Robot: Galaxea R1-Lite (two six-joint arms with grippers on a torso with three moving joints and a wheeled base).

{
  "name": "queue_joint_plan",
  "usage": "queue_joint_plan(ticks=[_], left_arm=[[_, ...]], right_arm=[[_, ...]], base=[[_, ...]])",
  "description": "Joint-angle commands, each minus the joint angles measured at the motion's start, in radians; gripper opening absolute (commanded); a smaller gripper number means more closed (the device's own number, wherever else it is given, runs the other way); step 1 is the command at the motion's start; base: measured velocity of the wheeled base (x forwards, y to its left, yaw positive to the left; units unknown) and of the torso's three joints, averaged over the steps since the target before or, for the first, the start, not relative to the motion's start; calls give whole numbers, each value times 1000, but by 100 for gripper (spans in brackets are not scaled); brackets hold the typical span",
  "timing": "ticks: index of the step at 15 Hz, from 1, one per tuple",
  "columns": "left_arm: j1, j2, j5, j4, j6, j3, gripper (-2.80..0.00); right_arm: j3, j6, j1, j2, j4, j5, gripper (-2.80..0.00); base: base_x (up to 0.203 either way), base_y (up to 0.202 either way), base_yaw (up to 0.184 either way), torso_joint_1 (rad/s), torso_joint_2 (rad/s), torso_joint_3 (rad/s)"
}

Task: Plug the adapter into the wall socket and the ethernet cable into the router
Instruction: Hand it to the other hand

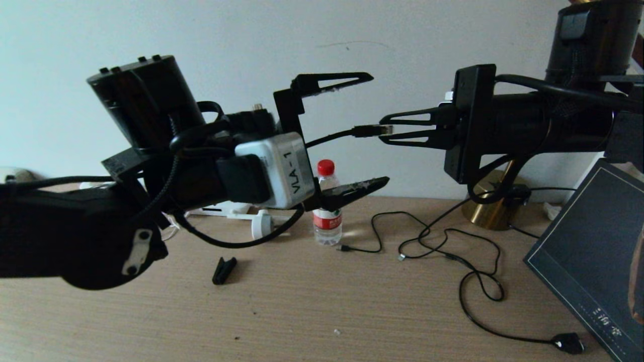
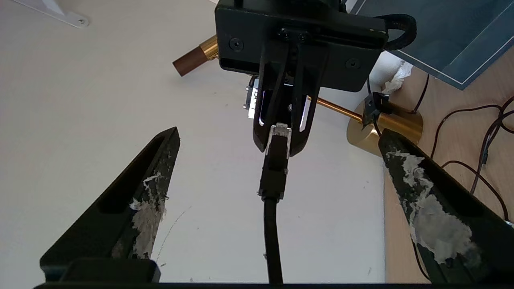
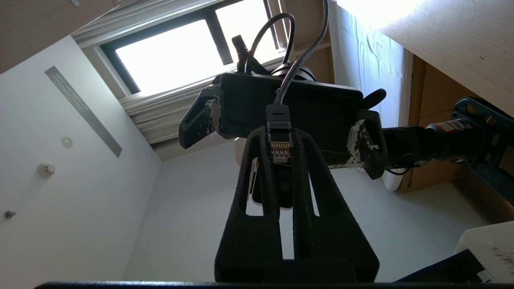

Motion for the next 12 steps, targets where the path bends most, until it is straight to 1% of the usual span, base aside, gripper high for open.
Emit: queue_joint_plan(ticks=[1, 12], left_arm=[[2, -7, -3, -5, 5, 5, -280], [8, -3, -3, -4, 5, 5, -280]], right_arm=[[4, 9, 1, -6, -2, 6, -280], [9, 8, 1, -13, -2, 1, -280]], base=[[0, 0, 0, 0, 0, 0], [0, 0, 0, 0, 0, 0]])
